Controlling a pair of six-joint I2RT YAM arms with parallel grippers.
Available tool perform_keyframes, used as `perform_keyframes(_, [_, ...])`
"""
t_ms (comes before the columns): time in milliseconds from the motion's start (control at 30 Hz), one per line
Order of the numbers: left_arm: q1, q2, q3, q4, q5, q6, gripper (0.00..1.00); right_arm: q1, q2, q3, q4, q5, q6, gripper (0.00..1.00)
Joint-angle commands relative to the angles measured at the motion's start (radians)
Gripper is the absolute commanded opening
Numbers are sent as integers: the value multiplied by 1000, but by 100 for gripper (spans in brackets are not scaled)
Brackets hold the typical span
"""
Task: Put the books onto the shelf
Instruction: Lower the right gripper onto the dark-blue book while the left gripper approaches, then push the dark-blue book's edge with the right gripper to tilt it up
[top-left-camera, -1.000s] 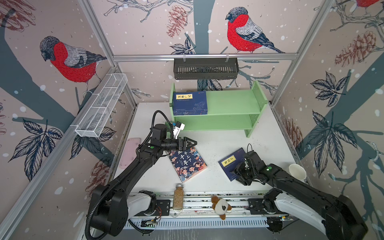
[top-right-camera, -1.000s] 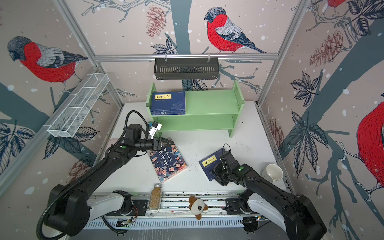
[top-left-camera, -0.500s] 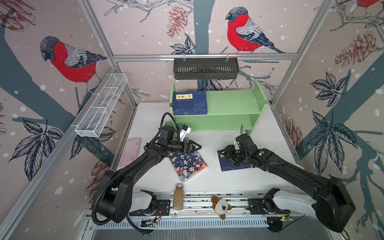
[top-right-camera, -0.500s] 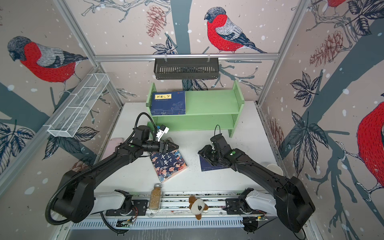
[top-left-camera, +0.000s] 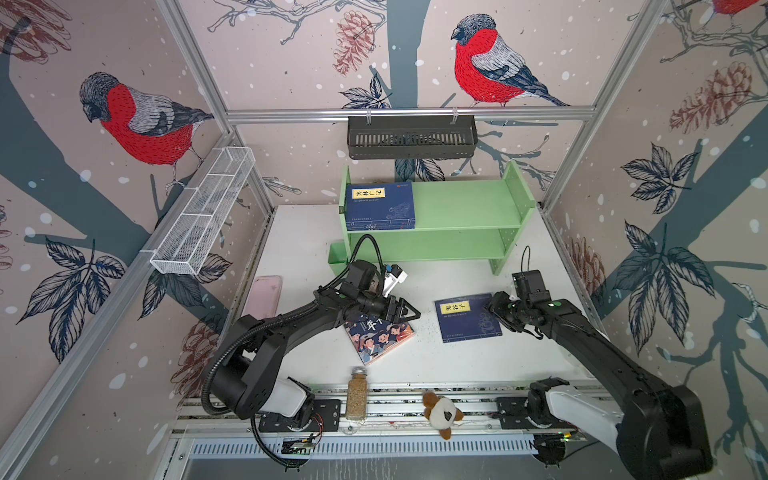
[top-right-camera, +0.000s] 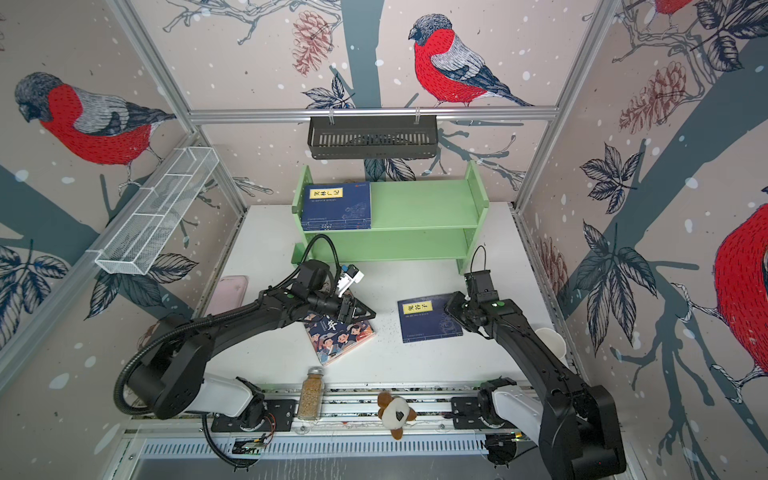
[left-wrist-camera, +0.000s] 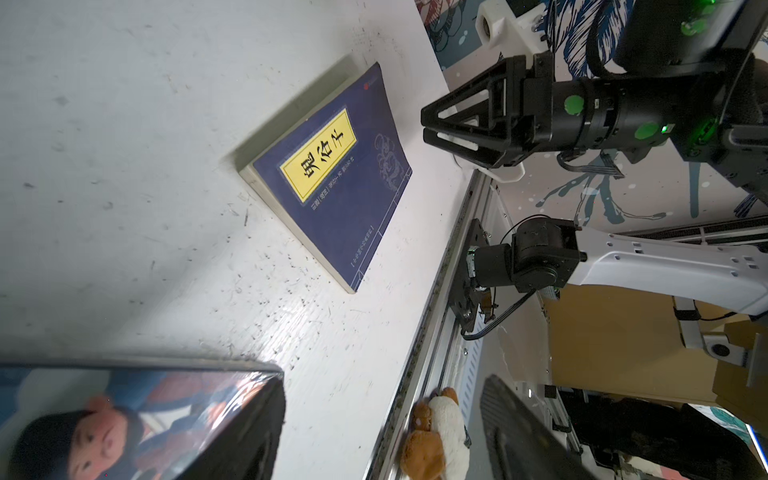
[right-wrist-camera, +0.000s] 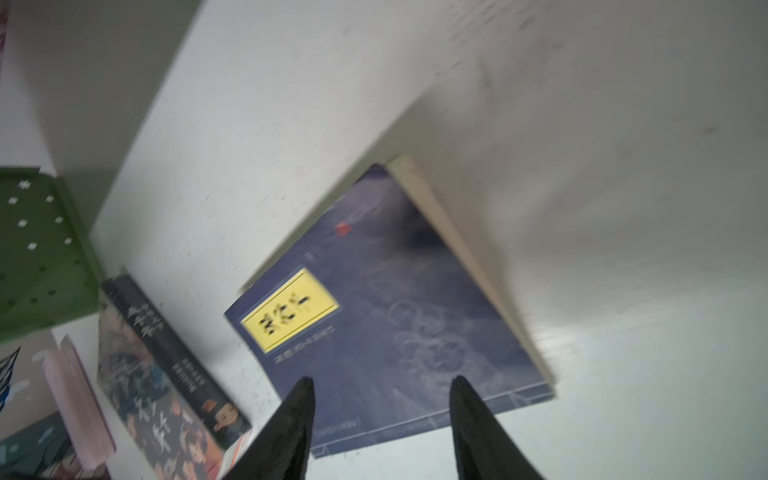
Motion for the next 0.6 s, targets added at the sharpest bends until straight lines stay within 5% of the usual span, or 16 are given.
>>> perform_keyframes(0, [-41,46,25,122,-18,-38,74,-65,-9,-31,75,-26,-66,54])
perform_keyframes(567, [-143,263,106,181,-153,-222,71,-241,77,-43,79,-160,-268,54])
